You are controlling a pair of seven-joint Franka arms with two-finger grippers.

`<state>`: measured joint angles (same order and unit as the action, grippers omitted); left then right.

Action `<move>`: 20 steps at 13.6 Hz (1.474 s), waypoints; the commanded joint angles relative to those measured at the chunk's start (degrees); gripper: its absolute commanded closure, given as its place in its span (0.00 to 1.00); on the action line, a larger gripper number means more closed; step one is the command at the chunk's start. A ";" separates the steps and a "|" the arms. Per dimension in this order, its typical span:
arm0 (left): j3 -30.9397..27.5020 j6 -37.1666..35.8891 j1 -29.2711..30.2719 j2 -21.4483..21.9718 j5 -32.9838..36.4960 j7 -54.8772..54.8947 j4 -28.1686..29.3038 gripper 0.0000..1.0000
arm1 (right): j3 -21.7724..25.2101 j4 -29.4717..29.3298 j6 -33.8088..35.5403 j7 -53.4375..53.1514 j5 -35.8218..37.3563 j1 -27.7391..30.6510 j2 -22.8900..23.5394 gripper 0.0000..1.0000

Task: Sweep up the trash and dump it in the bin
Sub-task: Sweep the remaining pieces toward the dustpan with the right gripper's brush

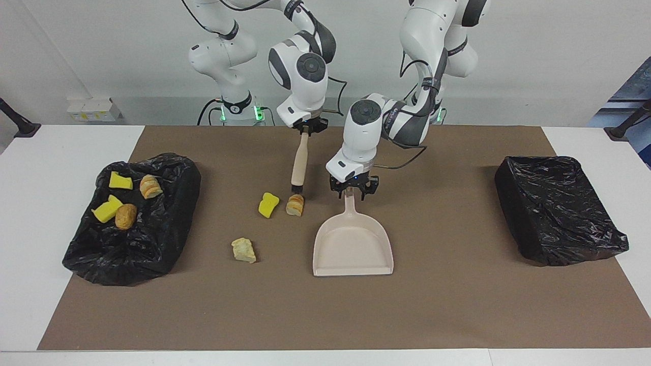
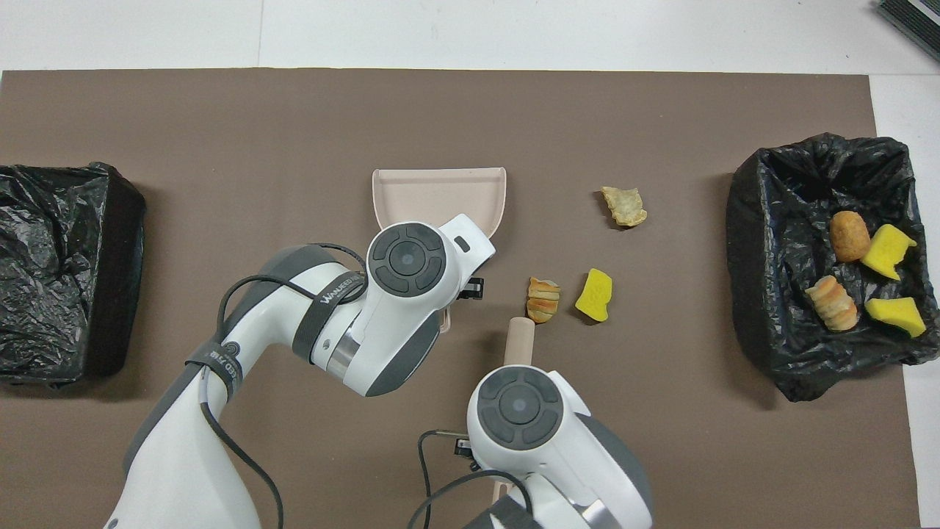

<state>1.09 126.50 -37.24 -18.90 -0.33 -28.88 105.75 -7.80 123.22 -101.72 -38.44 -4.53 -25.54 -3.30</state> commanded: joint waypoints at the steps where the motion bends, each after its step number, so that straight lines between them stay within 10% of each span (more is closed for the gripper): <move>1: -1.00 1.82 -0.99 0.79 1.65 -0.66 1.66 0.72 | -0.64 -1.58 0.83 7.21 5.38 6.19 1.19 1.00; 3: -0.91 1.91 -0.82 0.53 4.53 0.04 0.87 1.00 | -0.64 -1.58 -0.66 12.49 8.99 10.05 2.07 1.00; 9: -1.70 -7.11 0.15 6.05 5.78 18.28 0.77 1.00 | -0.55 -4.90 -11.21 31.03 16.39 24.65 7.95 1.00; 13: -1.61 -16.01 2.60 9.31 5.78 36.32 1.21 1.00 | -0.73 -13.26 -12.62 33.95 21.66 25.10 17.00 1.00; 20: -1.61 -18.14 4.46 12.47 6.13 60.14 7.00 1.00 | -1.08 -12.04 -13.94 37.83 20.70 21.08 18.86 1.00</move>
<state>-0.94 107.62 -33.33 -10.23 4.46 26.60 107.67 -8.51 110.94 -115.05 -1.91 15.76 -2.89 15.55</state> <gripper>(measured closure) 0.692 0.740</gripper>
